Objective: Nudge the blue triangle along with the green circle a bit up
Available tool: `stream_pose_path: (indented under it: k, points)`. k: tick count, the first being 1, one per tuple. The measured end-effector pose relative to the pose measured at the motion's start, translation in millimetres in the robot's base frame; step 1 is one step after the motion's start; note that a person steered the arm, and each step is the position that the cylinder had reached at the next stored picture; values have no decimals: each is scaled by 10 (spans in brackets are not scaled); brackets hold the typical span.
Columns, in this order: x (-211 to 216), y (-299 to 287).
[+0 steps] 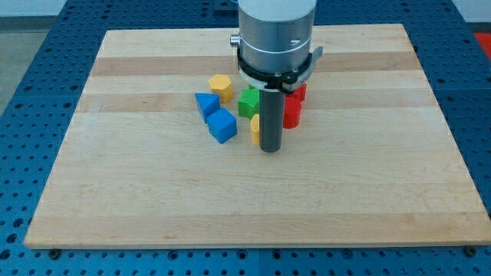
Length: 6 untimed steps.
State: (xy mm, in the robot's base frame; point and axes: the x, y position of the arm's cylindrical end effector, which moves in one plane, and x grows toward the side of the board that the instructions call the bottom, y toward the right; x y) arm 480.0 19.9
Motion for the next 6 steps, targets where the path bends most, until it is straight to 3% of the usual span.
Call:
stream_pose_path:
  k: [2, 4, 6]
  points:
    - [-17, 13]
    - [-69, 400]
    - [-295, 190]
